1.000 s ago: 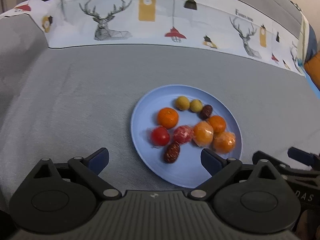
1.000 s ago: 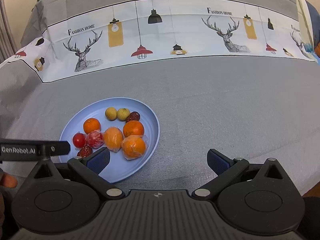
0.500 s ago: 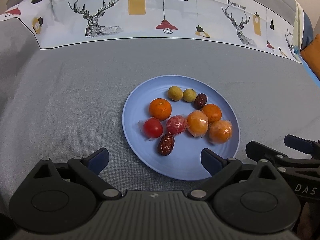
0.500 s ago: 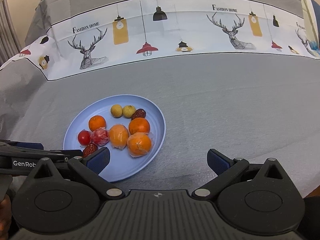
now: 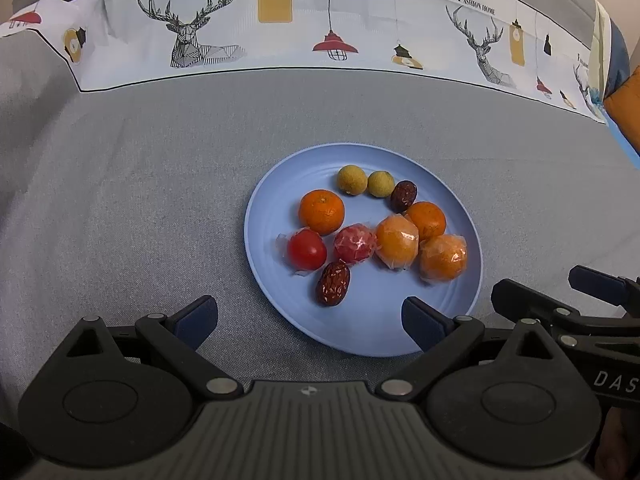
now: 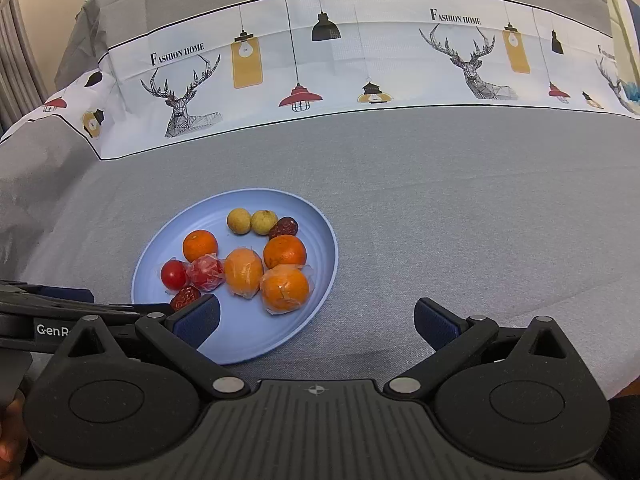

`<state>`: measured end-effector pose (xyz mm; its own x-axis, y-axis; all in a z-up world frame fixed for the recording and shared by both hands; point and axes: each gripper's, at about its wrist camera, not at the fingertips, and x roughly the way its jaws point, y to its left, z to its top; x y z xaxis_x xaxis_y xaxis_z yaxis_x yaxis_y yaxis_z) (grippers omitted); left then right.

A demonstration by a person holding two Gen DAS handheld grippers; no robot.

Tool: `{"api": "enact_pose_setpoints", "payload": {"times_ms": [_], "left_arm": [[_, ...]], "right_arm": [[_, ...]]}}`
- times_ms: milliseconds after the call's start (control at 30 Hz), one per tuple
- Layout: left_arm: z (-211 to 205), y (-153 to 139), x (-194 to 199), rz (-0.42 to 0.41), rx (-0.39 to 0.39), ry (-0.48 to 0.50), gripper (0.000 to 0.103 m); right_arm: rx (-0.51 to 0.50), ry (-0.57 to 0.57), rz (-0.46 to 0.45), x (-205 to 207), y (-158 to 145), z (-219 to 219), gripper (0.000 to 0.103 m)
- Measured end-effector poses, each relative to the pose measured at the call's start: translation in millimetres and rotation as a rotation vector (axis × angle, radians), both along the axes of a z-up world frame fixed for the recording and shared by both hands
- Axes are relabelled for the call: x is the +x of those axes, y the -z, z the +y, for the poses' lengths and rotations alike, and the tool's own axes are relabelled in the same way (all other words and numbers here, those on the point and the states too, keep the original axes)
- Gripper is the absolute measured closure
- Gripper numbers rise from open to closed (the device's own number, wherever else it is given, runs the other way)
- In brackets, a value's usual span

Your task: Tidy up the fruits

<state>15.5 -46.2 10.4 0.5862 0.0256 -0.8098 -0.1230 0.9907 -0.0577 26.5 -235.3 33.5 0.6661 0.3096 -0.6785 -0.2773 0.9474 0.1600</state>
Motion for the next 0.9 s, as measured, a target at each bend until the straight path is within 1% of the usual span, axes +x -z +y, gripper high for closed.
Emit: {"api": "enact_pose_setpoints", "payload": {"times_ms": [133,200,900], "left_arm": [[0.3,-0.1,-0.3,0.003,-0.002,-0.002,0.003],[0.9,0.2,-0.1,0.006,-0.002,-0.007,0.001],[2.8,1.4,-0.1,0.016,-0.016,-0.014,0.001]], "right_arm": [[0.000,0.000,0.000,-0.1,-0.1,0.2,0.001],[0.001,0.001,0.000,-0.3,-0.2,0.4,0.001],[-0.002,0.001,0.002,-0.1,0.1,0.4,0.001]]}}
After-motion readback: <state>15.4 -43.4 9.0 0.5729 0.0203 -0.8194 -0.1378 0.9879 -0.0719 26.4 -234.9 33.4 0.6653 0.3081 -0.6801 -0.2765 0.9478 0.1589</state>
